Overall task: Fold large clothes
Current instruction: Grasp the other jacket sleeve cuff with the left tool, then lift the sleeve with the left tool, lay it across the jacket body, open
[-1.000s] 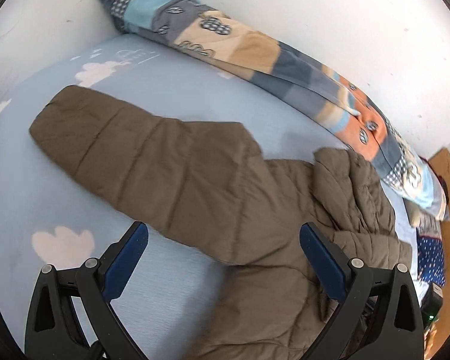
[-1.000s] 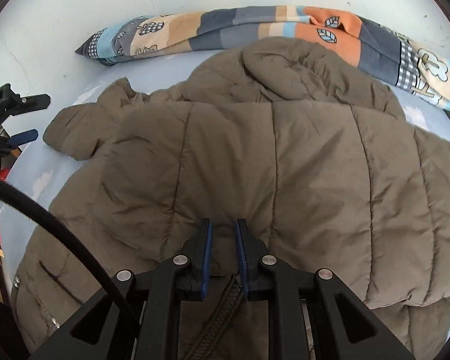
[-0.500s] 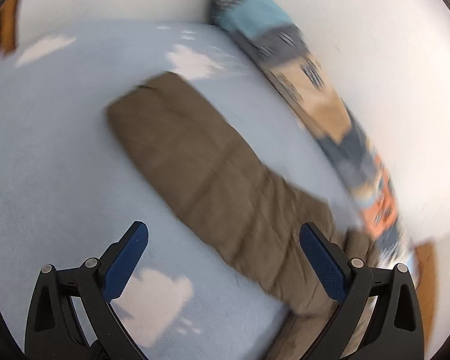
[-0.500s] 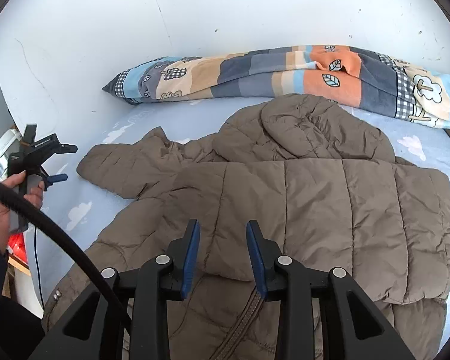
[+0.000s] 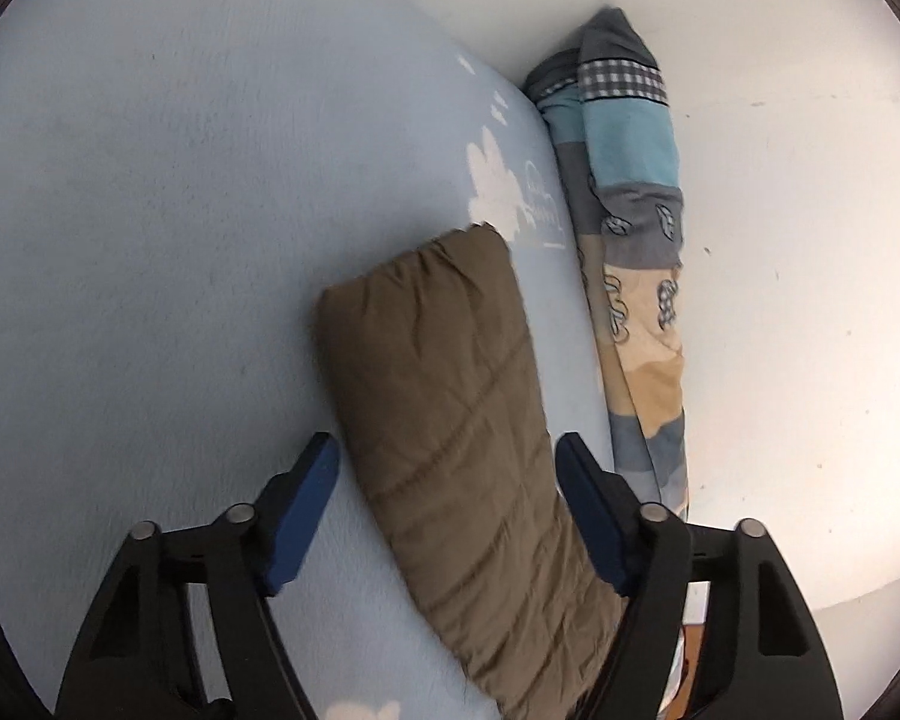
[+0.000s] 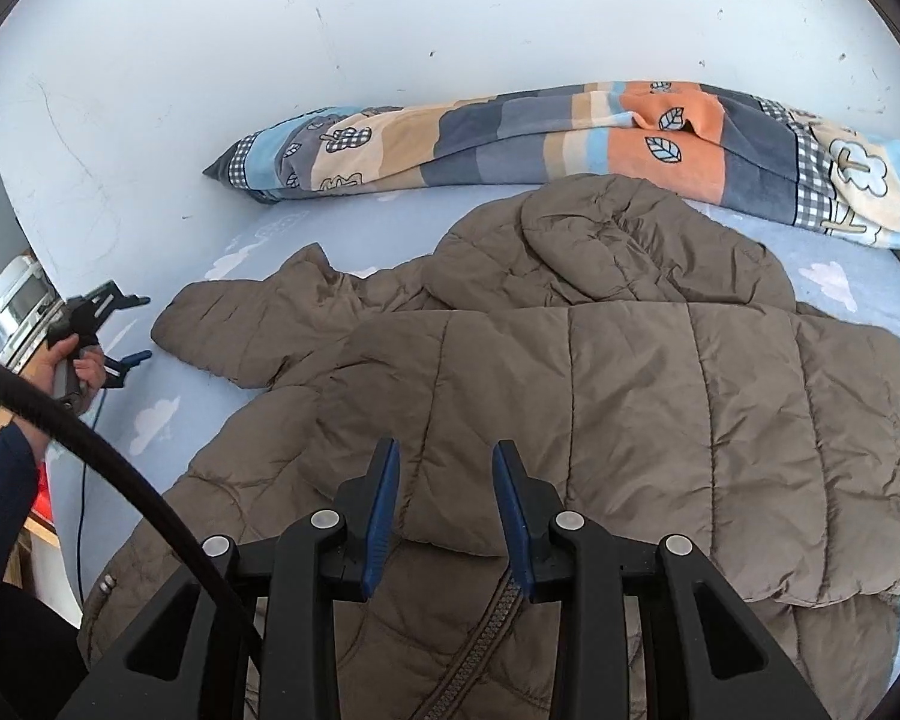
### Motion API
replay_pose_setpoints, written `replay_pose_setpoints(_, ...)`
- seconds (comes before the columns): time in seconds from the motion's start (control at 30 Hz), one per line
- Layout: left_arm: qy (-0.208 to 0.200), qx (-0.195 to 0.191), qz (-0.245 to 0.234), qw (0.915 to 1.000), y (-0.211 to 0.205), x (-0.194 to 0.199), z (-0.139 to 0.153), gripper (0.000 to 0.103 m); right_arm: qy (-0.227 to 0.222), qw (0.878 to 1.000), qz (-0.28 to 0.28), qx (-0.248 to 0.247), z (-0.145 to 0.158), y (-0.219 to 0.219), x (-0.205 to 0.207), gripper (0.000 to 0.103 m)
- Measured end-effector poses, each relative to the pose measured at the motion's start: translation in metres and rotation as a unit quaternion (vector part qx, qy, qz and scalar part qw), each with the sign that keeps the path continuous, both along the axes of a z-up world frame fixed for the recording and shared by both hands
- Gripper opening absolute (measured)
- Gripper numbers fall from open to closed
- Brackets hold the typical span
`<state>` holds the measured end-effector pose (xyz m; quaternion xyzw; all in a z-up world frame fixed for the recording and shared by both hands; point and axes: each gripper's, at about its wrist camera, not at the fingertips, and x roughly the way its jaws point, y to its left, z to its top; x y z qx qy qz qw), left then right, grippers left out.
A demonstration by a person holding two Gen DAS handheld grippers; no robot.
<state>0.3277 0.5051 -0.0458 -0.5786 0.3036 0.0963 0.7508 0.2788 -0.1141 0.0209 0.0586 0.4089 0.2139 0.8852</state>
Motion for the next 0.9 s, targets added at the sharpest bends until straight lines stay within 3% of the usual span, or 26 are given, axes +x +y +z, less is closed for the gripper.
replay_pose_setpoints(0.33,-0.041,0.000,0.071,0.9967,0.007,0.013,-0.014,0.072,0.004,1.000,0.007,-0.013,-0.008,0.003,0.000,0.035)
replay_pose_setpoints(0.4,-0.037,0.015,0.073,0.9965,0.004,0.014,-0.011,0.051,0.004,1.000,0.009,-0.009,-0.009,0.003,0.001,0.035)
replay_pose_setpoints(0.43,-0.032,0.019,0.074,0.9966,0.004,0.014,-0.011,0.021,0.004,1.000,0.008,-0.011,-0.010,0.003,0.001,0.035)
replay_pose_setpoints(0.53,-0.047,0.007,0.074,0.9961,0.003,0.011,-0.008,0.017,0.001,1.000,0.007,-0.008,-0.008,0.001,0.000,0.035)
replay_pose_setpoints(0.67,-0.062,0.033,0.064,0.9954,-0.007,0.009,0.023,0.017,-0.008,1.000,0.001,-0.004,-0.001,-0.003,-0.002,0.035)
replay_pose_setpoints(0.9,-0.130,0.115,0.013,0.9847,-0.057,0.004,0.118,0.017,-0.013,1.000,-0.021,0.005,0.009,-0.014,-0.001,0.035)
